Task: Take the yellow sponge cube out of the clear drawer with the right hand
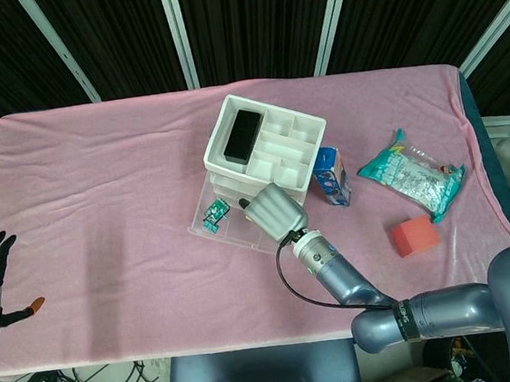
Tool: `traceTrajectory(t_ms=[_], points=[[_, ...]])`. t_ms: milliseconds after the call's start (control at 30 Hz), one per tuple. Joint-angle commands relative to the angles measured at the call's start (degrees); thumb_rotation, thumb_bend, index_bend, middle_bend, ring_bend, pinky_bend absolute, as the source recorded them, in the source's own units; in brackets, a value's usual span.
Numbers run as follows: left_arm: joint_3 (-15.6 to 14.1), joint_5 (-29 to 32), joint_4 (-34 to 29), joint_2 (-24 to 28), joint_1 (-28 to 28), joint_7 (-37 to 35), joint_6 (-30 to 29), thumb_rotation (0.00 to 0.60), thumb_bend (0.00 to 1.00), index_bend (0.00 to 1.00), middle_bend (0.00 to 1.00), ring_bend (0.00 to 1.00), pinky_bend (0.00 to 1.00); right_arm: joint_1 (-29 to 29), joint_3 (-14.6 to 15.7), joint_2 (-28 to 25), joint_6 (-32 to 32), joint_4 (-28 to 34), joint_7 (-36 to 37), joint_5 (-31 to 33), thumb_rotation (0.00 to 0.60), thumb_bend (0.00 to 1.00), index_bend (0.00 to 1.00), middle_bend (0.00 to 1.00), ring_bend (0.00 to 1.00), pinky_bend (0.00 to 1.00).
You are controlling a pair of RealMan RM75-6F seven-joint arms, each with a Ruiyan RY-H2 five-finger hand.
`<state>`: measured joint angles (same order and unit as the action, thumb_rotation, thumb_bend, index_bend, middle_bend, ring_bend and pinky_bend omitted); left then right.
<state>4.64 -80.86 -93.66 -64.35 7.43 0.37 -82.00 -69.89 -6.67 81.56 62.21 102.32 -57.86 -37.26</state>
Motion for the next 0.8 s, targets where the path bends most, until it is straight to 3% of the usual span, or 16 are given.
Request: traceTrajectory(t_ms=[33, 367, 567, 800], points=[[0.03, 0.03, -0.02, 0.01, -0.01, -0.04, -0.04, 0.600, 0.00, 0.00, 0.00, 0.00, 0.00, -0.02, 0.07, 0.17, -0.01, -0.07, -0.03, -0.01, 0.600, 0.19, 0.38, 1.00, 1.00, 0.94], [0.02, -0.06, 0.10, 0.01, -0.03, -0.11, -0.10, 0.600, 0.00, 0.00, 0.00, 0.00, 0.00, 0.19, 0.45, 0.68, 0.21, -0.47, -0.12, 0.18, 0.600, 0.22, 0.39, 1.00, 1.00, 0.94], [0.00, -0.06, 0.10, 0.00, 0.01, -0.14, -0.03, 0.600, 0.00, 0.00, 0.00, 0.00, 0.00, 0.20, 0.41, 0.60, 0.40, -0.33, -0.34, 0.49, 0.600, 0.29, 0.48, 1.00, 1.00, 0.94], [0.03, -0.02, 0.10, 0.02, 0.00, -0.17, -0.05, 0.600, 0.00, 0.00, 0.00, 0.00, 0.00, 0.50, 0.16, -0.40, 1.07, 1.42, -0.02, -0.34, 0.600, 0.29, 0.51, 1.00, 1.00, 0.94]])
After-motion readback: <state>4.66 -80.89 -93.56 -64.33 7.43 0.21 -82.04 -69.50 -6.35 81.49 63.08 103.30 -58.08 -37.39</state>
